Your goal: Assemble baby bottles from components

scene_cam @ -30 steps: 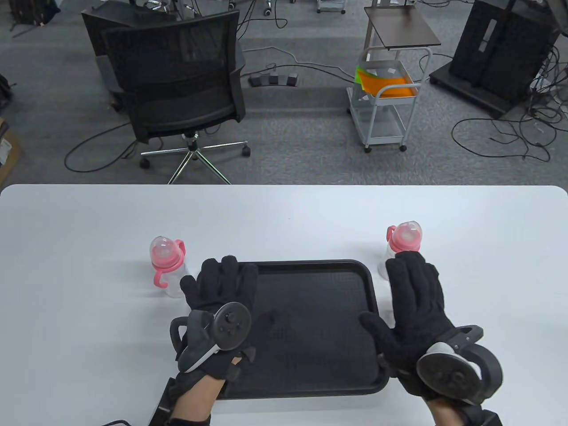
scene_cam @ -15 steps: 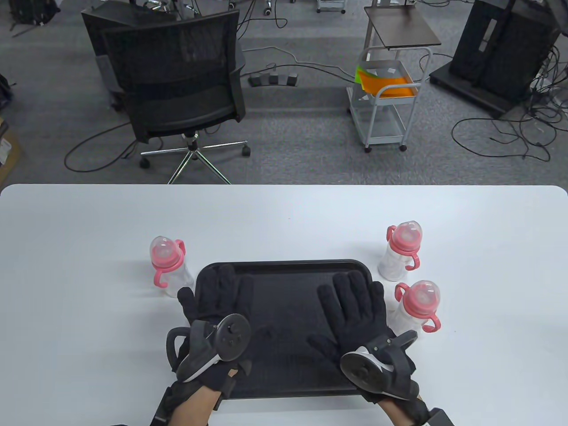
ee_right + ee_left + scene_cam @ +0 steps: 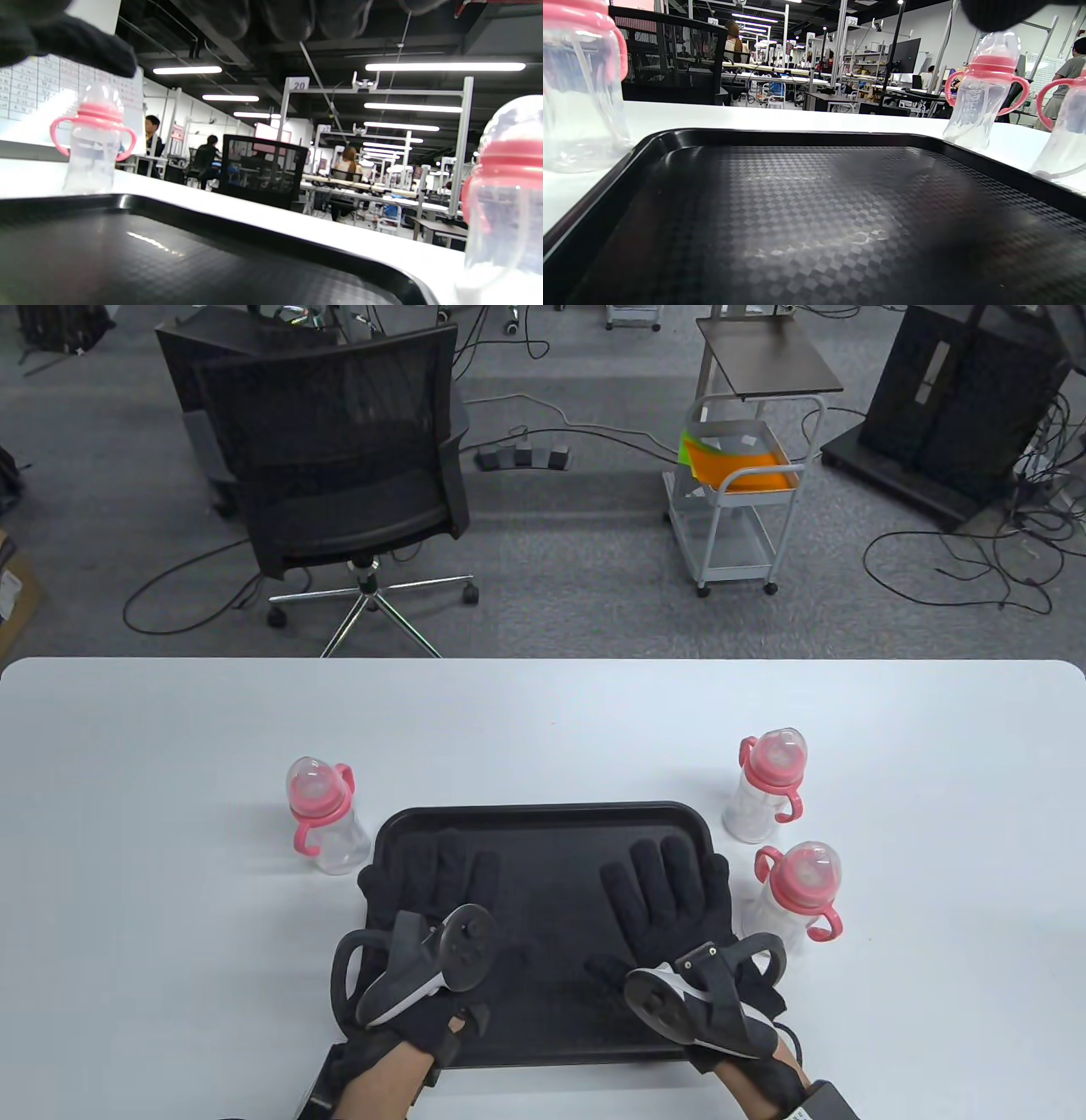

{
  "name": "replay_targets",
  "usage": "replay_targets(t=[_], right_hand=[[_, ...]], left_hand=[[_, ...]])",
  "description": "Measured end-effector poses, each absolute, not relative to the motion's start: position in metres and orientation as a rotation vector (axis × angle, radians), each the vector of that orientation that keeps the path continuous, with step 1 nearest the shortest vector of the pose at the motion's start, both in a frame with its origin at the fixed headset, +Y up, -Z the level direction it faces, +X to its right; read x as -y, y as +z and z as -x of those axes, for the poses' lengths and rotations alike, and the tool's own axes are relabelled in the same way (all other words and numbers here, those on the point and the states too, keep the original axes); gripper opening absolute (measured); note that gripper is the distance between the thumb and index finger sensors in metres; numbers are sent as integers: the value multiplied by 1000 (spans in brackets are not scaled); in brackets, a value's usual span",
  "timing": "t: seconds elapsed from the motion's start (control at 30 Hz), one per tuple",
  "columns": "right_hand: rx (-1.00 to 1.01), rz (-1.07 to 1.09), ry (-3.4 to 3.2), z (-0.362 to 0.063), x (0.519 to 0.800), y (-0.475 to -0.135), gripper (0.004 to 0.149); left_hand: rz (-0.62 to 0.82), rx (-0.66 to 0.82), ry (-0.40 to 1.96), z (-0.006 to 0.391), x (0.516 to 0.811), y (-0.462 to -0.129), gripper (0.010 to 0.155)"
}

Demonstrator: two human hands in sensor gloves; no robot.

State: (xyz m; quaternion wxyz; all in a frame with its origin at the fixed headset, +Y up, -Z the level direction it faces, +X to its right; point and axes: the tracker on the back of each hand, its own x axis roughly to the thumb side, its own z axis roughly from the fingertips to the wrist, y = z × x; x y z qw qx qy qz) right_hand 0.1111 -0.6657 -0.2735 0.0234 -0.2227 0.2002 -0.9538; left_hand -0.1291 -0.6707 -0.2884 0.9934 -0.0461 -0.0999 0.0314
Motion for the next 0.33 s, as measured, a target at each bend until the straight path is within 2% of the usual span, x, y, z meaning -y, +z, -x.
replay_targets(t=[0.33], right_hand=[[-603, 693, -2943, -110, 667, -273, 89]], left_hand=[[108, 204, 61, 128, 674, -289, 101]])
